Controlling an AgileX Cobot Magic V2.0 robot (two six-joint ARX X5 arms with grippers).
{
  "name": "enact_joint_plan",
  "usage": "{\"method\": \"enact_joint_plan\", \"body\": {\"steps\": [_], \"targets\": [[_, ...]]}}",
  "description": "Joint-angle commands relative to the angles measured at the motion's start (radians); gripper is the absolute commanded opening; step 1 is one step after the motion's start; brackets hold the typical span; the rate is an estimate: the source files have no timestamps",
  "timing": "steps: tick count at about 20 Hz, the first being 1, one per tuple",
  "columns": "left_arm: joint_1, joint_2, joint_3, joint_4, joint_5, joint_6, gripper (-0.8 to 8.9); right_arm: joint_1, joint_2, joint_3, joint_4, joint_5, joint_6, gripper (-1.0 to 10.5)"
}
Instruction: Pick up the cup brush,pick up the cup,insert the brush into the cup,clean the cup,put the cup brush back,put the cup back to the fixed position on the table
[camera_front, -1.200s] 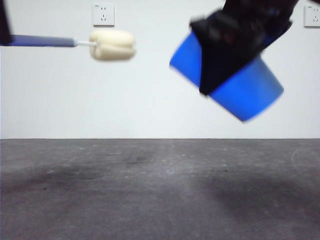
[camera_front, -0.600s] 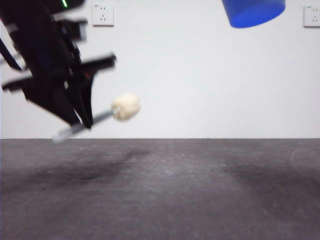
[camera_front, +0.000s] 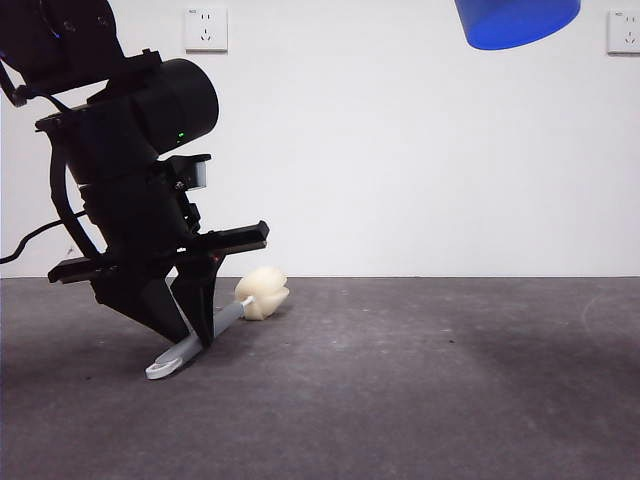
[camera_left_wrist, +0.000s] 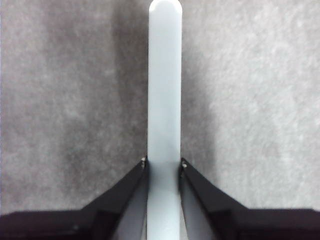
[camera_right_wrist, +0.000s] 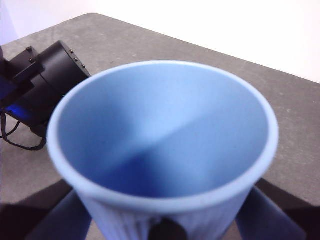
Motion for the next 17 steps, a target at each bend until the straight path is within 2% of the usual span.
{"method": "enact_joint_plan", "body": {"steps": [1,3,4,5,6,7,9,14,17], "targets": [[0.002,0.019,-0.005,0.008,-0.024,-0.034,-0.09,0.0,-0.002,0.0,0.006,0.003,0.015,-0.1],[0.002,0.019,-0.005,0.009,-0.024,-0.053,0.23,0.0,-0.002,0.0,0.002,0.003,0.023,-0.1],[0.002,0.019,-0.005,0.008,-0.019,-0.053,0.95,0.0,-0.002,0.0,0.0,0.003,0.022,-0.1],[0.002,0.019,-0.005,0.003,-0.001,-0.055,2.24,0.0,-0.002,0.0,0.0,0.003,0.023,-0.1],[0.002,0.019,-0.005,0.003,0.018,-0.055,3.12,0.0,-0.002,0.0,0.0,0.003,0.025,-0.1],[0.002,0.018,-0.005,0.003,0.047,-0.055,3.55,0.0,0.0,0.0,0.0,0.003,0.03,-0.1],[0.002,0.011,-0.005,-0.004,0.081,-0.055,3.52,-0.001,0.01,-0.001,0.002,0.003,0.03,-0.1],[0.002,-0.049,-0.005,-0.04,0.082,-0.047,3.52,-0.036,0.065,-0.019,0.082,0.003,0.03,-0.1],[0.002,-0.13,-0.005,-0.096,0.083,0.011,3.51,-0.126,0.108,-0.09,0.215,-0.006,0.04,-0.1]]}}
